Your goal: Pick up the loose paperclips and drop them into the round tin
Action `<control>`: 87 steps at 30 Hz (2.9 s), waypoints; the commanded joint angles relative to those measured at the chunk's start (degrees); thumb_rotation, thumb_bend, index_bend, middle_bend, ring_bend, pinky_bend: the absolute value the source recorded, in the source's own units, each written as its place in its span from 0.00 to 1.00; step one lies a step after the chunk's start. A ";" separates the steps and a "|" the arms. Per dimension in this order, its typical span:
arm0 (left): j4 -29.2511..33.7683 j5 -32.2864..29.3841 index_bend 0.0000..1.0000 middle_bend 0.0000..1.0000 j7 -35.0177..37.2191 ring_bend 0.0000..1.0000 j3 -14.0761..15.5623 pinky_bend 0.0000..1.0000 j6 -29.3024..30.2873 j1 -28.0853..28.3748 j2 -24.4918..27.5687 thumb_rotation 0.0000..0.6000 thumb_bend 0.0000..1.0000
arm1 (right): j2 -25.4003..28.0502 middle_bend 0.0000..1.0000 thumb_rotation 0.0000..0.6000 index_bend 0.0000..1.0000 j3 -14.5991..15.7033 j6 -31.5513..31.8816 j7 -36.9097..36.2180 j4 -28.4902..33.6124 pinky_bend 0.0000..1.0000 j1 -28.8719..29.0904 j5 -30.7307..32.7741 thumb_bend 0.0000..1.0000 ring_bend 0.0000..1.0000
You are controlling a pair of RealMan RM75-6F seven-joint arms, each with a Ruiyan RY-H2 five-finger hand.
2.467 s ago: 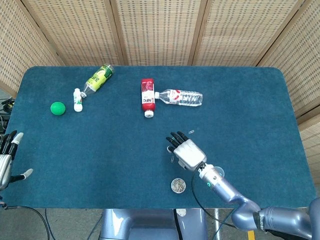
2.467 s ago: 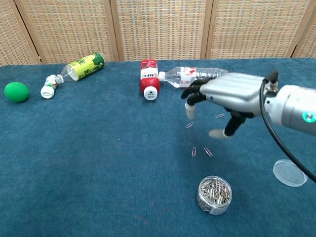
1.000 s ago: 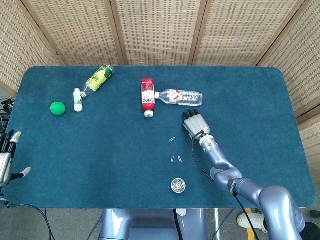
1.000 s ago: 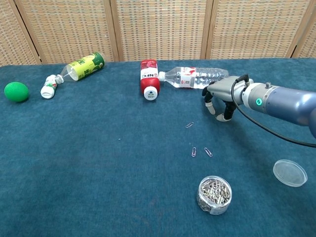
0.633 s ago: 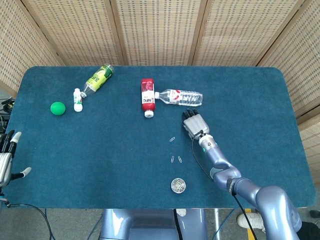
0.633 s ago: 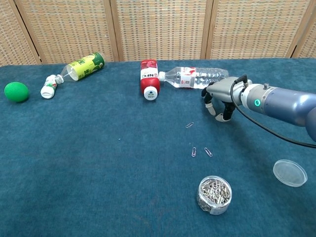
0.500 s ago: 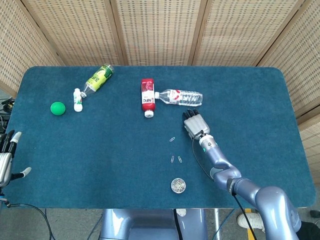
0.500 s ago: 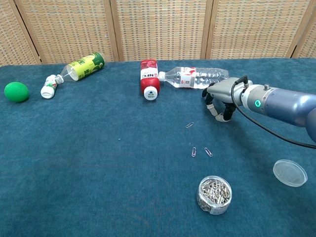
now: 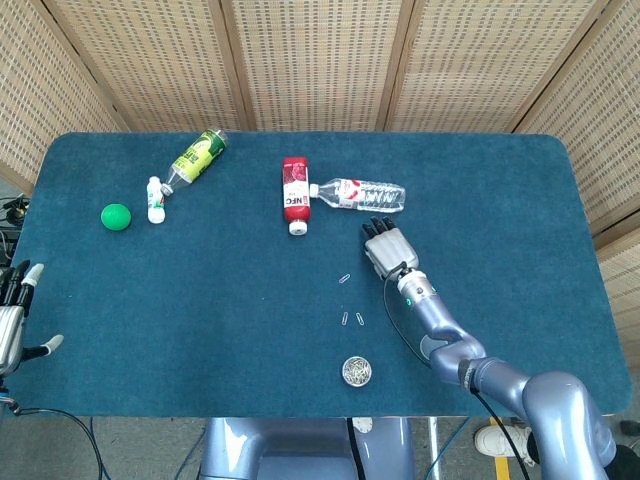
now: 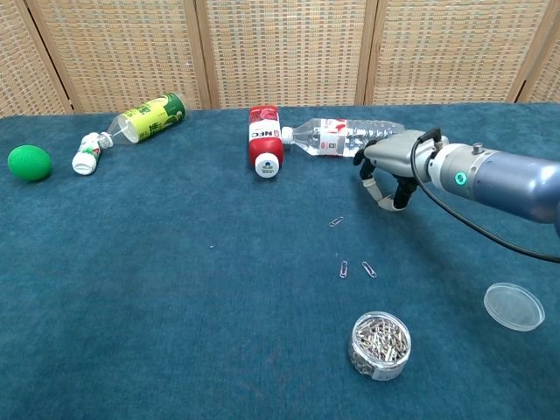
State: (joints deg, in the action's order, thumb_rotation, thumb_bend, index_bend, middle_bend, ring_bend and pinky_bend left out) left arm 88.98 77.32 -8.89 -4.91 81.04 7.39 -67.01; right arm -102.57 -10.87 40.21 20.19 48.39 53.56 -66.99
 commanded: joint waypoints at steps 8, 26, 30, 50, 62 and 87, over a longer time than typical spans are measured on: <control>0.21 0.97 0.00 0.00 0.16 0.00 0.58 0.00 -0.02 -0.03 0.07 1.00 0.00 | 12.78 0.11 1.00 0.63 2.61 5.83 3.98 23.50 0.10 -3.37 -4.13 0.45 0.00; 1.16 3.54 0.00 0.00 0.05 0.00 1.74 0.00 0.90 -0.35 0.31 1.00 0.00 | 27.61 0.11 1.00 0.63 13.33 8.87 4.25 51.23 0.10 -8.57 -16.83 0.45 0.00; 1.29 3.69 0.00 0.00 -0.16 0.00 1.83 0.00 0.92 -0.37 0.28 1.00 0.00 | 27.38 0.11 1.00 0.63 13.93 8.31 3.94 51.67 0.10 -8.89 -17.10 0.45 0.00; 1.21 3.56 0.00 0.00 0.31 0.00 1.68 0.00 0.78 -0.36 0.44 1.00 0.00 | 20.56 0.11 1.00 0.63 13.34 5.54 6.04 48.97 0.10 -8.61 -14.95 0.45 0.00; 1.20 3.45 0.00 0.00 0.06 0.00 1.65 0.00 0.73 -0.35 0.36 1.00 0.00 | 19.46 0.11 1.00 0.63 13.03 5.04 7.68 49.29 0.10 -8.34 -13.73 0.45 0.00; 1.15 3.55 0.00 0.00 1.06 0.00 1.54 0.00 1.00 -0.52 0.72 1.00 0.00 | 29.76 0.04 1.00 0.29 10.23 18.07 10.43 54.42 0.02 -13.47 -13.20 0.04 0.00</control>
State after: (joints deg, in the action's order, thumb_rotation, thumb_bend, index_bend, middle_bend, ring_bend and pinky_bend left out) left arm 90.15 80.85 -7.90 -3.35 82.00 6.89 -66.32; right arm -76.42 0.29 53.12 30.42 102.81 42.97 -80.07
